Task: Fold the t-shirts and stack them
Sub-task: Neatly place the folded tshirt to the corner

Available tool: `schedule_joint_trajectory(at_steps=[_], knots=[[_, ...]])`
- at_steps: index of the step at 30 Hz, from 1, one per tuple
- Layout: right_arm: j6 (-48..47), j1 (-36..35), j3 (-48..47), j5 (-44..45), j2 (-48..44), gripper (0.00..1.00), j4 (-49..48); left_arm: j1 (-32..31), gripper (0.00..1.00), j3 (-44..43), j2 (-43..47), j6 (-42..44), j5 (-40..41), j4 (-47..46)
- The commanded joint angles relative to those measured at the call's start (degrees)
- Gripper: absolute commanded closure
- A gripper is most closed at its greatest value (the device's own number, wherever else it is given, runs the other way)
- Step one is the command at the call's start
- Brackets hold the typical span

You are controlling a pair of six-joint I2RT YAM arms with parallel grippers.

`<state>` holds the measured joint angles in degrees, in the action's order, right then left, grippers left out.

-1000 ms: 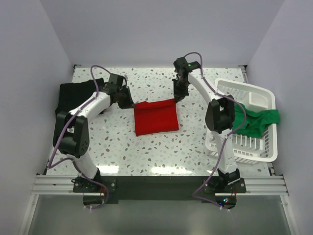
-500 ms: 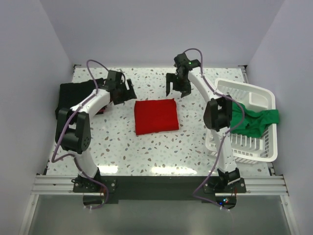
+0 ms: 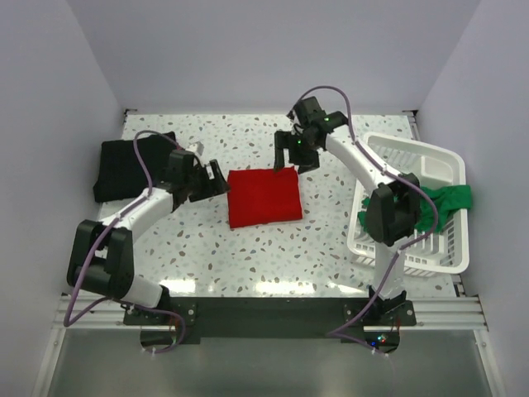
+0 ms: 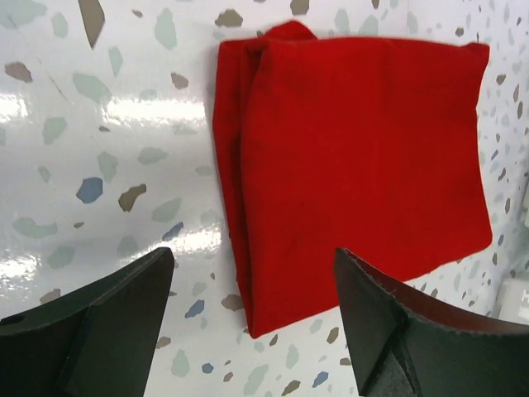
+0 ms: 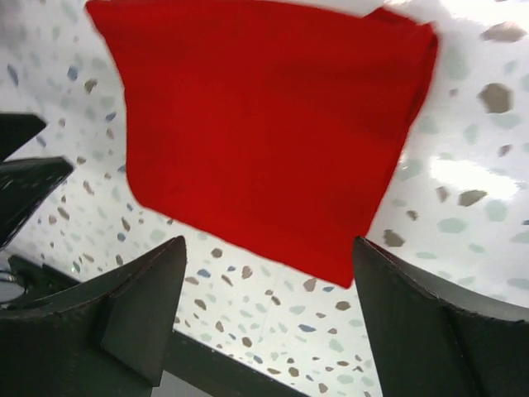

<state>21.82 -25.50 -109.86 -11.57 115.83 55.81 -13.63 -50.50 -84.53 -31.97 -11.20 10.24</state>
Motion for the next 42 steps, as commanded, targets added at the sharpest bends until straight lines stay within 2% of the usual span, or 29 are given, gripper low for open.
schedule_joint_trajectory(at_steps=[1, 5, 12, 19, 29, 35, 42], knots=[[1.2, -4.0, 5.1, -3.7, -3.4, 0.17, -3.9, 0.1, 0.17, 3.7, 2.4, -0.2, -5.0, -7.3], [2.8, -7.3, 9.7, -4.8, -3.1, 0.2, -5.5, 0.2, 0.17, 8.2, 2.7, -1.6, -8.0, -12.9], [3.8, -7.6, 14.8, -3.4, 1.2, 0.27, -6.1, 0.1, 0.17, 11.0, 1.0, -2.5, -10.3, -16.7], [3.3, -7.6, 14.2, -0.6, 6.5, 0.3, -6.2, 0.2, 0.17, 10.7, -1.7, -3.0, -11.4, -18.8], [3.4, -7.6, 13.9, 1.9, 9.5, 0.3, -6.1, 0.2, 0.16, 10.6, -7.0, -3.5, -8.2, -21.0], [3.3, -7.6, 13.4, 2.3, 9.4, 0.29, -5.4, 0.1, 0.17, 13.9, -9.9, -6.5, -6.1, -26.7], [3.0, -7.7, 13.2, 1.9, 9.6, 0.29, -5.0, -1.7, 0.22, 14.4, -15.3, -8.3, -3.9, -27.8]])
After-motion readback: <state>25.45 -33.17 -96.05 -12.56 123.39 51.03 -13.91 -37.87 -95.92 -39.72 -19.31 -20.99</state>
